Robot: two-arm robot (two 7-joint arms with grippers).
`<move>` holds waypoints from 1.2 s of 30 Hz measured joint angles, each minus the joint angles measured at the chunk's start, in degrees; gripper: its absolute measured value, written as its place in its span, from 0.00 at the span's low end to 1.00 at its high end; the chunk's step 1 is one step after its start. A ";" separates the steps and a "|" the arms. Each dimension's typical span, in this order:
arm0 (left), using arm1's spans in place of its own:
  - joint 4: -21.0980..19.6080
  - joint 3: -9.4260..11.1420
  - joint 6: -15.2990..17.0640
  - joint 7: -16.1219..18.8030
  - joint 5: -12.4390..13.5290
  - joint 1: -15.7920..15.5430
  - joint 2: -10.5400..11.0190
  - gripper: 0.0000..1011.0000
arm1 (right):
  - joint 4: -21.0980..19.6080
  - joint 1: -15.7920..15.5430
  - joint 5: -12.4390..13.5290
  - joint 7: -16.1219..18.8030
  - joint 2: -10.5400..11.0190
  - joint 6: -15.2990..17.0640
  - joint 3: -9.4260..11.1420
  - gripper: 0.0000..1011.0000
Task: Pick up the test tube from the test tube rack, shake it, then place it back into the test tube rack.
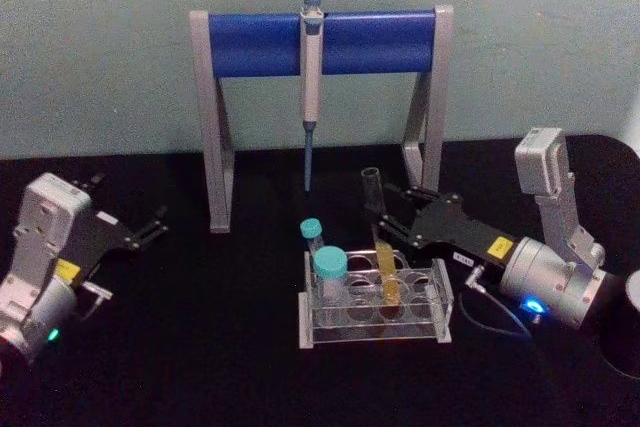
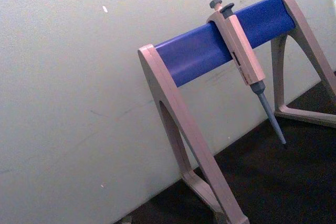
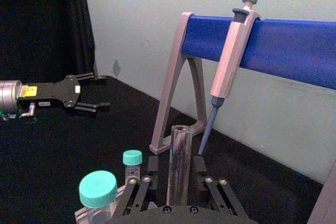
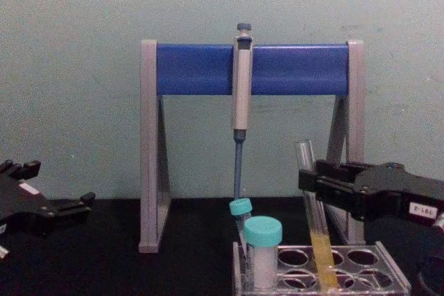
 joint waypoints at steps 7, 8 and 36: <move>0.00 0.00 0.00 0.00 0.00 0.00 0.00 0.99 | 0.00 0.00 0.00 0.00 0.00 -0.02 0.00 0.60; 0.00 0.00 0.00 0.00 0.00 0.00 0.00 0.99 | 0.00 0.00 0.00 0.00 0.00 -0.02 0.00 0.62; 0.00 0.00 0.00 0.00 0.00 0.00 0.00 0.99 | -1.14 -1.15 0.19 -0.71 -0.32 -3.08 1.48 0.99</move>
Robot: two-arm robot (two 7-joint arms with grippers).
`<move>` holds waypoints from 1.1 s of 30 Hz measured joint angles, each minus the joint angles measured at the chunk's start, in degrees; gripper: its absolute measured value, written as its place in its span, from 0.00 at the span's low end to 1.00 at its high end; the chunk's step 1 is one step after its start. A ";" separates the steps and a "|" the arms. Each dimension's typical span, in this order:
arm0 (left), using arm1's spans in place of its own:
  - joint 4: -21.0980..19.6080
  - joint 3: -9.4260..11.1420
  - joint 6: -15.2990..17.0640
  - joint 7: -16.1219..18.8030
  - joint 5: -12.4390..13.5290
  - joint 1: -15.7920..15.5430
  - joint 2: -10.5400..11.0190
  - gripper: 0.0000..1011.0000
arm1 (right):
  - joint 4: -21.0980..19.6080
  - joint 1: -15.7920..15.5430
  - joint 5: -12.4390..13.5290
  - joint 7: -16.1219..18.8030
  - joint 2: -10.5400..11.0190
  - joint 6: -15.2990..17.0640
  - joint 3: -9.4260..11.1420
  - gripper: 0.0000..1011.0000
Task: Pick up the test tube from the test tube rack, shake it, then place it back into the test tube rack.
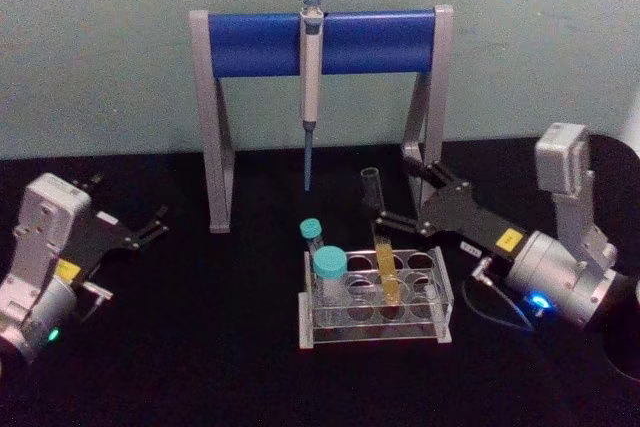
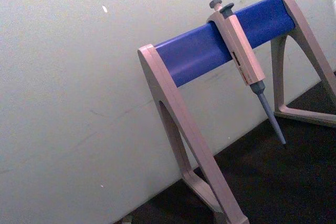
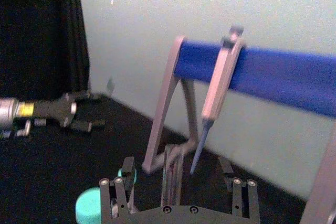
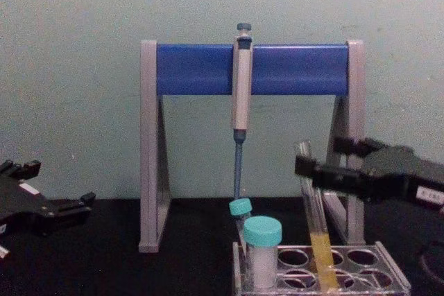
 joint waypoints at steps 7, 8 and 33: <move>0.00 0.00 0.00 0.00 0.00 0.00 0.00 0.99 | -3.29 -2.97 0.59 -3.80 -1.09 -5.66 4.41 0.99; 0.00 0.00 0.00 0.00 0.00 0.00 0.00 0.99 | -4.28 -3.71 -0.01 -5.85 -1.36 -6.39 5.62 0.99; 0.00 0.00 0.00 0.00 0.00 0.00 0.00 0.99 | -6.30 -9.51 -18.50 -32.04 -5.83 11.80 11.12 0.99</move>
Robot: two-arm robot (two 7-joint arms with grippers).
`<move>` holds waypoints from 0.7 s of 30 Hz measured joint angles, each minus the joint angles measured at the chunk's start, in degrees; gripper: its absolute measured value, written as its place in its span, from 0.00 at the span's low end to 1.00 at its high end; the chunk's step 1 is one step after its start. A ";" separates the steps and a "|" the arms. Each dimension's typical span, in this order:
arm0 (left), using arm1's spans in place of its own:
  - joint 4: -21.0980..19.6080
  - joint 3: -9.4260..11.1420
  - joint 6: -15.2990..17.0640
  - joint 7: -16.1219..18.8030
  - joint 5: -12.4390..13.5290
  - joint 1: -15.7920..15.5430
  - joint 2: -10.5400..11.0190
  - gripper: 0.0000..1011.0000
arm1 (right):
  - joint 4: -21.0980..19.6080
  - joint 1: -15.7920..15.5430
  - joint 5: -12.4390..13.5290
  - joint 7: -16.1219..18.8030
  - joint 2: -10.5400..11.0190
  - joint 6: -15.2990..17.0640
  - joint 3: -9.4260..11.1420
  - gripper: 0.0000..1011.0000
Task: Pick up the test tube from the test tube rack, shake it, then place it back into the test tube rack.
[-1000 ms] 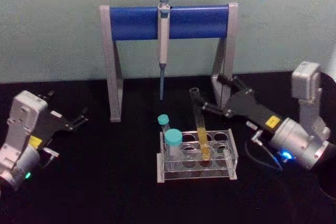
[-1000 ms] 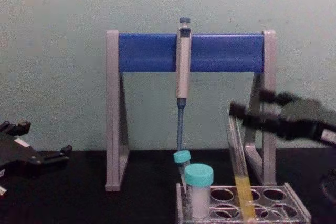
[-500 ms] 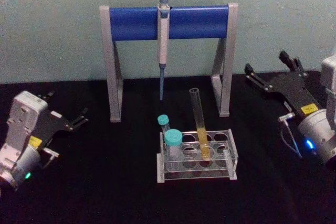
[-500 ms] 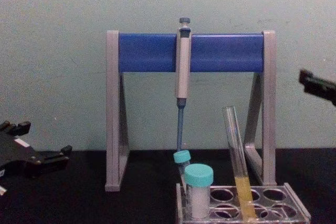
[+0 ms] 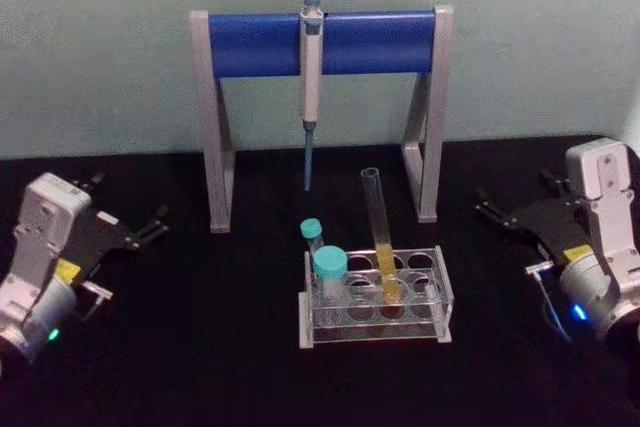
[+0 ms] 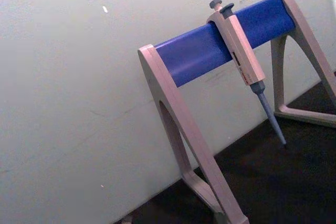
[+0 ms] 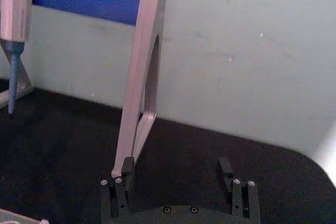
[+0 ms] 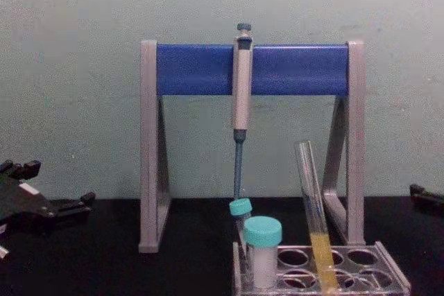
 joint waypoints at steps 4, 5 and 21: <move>0.00 0.00 0.00 0.00 0.00 0.00 0.00 0.99 | 0.54 0.12 -0.01 0.85 -0.29 1.10 0.29 0.99; 0.00 0.00 0.00 0.00 0.00 0.00 0.00 0.99 | 0.54 0.12 -0.01 0.85 -0.28 1.09 0.29 0.99; 0.00 0.00 0.00 0.00 0.00 0.00 0.00 0.99 | 0.38 0.09 -0.12 0.51 -0.19 0.85 0.18 0.99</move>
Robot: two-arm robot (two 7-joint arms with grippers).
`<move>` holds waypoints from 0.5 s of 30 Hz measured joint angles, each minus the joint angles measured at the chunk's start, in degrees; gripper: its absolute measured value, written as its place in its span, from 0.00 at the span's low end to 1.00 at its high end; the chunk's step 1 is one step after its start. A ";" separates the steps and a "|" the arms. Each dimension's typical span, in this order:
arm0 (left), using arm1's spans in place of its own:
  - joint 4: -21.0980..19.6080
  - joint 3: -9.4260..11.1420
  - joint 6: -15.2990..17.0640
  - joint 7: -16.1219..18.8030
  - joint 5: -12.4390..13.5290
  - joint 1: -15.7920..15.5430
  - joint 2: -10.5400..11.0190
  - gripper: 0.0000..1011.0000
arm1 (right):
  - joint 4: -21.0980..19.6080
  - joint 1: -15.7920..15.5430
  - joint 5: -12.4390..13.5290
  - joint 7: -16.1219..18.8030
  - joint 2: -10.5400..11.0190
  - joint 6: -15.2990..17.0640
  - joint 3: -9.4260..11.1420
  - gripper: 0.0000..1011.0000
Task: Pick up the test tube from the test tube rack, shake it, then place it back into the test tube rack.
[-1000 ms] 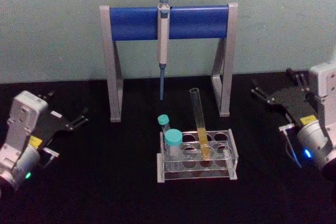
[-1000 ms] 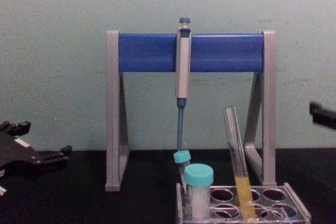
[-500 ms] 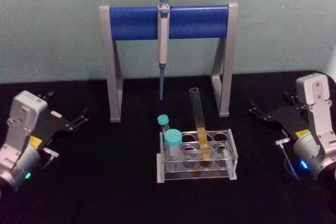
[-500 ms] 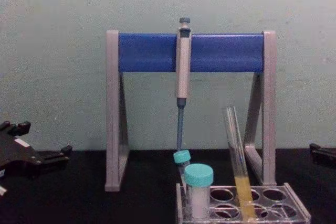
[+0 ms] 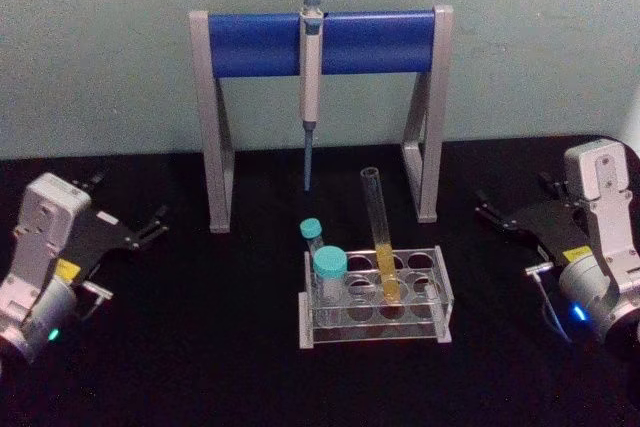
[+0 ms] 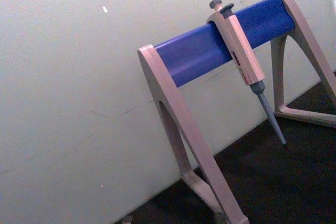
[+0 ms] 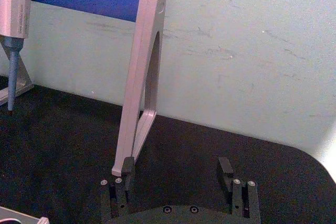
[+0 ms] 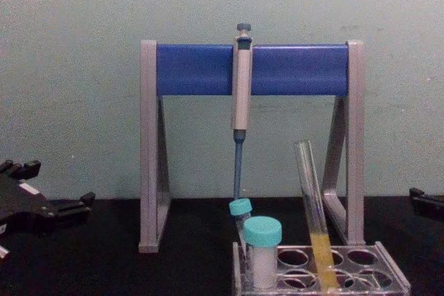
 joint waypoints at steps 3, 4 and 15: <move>0.00 0.00 0.00 0.00 0.00 0.00 0.00 0.99 | -0.02 0.00 -0.01 -0.03 0.01 -0.04 -0.02 0.99; 0.00 0.00 0.00 0.00 0.00 0.00 0.00 0.99 | -0.03 0.00 -0.02 -0.04 0.02 -0.05 -0.03 0.99; 0.00 0.00 0.00 0.00 0.00 0.00 0.00 0.99 | -0.08 -0.01 -0.04 -0.09 0.04 -0.12 -0.05 0.99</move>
